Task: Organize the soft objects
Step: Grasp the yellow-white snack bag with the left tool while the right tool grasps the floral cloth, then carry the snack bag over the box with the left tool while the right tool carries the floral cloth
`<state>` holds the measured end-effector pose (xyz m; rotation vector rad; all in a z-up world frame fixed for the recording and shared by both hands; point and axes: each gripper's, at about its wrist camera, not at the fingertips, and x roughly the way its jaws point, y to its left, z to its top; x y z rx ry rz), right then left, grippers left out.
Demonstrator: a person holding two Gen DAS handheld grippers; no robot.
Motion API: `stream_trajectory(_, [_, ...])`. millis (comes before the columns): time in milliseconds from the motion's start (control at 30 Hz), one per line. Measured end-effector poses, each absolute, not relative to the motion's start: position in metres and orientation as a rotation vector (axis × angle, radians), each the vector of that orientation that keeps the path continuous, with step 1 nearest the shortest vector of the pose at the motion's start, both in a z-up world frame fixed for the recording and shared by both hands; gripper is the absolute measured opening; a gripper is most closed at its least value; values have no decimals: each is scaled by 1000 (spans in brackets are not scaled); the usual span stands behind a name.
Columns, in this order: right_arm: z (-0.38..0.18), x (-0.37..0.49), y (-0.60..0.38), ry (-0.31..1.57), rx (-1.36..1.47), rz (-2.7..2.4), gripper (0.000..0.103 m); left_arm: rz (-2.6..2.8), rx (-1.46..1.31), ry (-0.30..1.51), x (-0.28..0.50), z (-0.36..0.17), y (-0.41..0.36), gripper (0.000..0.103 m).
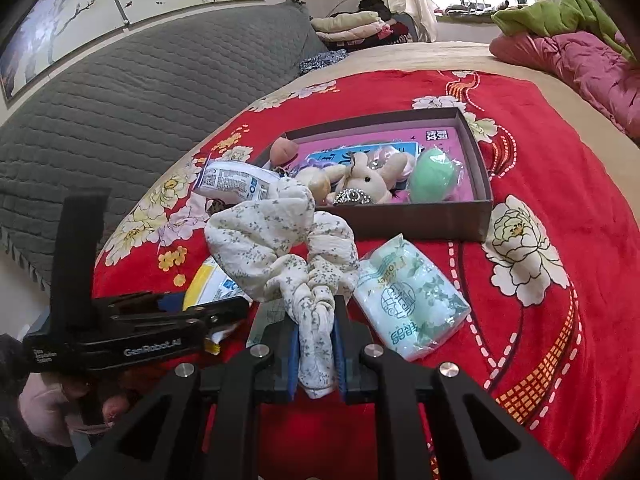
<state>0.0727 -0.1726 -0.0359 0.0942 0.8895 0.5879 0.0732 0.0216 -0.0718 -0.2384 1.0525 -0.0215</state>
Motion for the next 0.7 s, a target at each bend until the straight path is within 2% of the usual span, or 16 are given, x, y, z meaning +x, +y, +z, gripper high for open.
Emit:
stream_trajectory(467, [-26,71,-181,844,117,581,15,6,-234,870,60,-21,29,52])
stream_trajectory(700, [-20,72,-184,809,132,573,15,6,-223,831,75,-15,25,52])
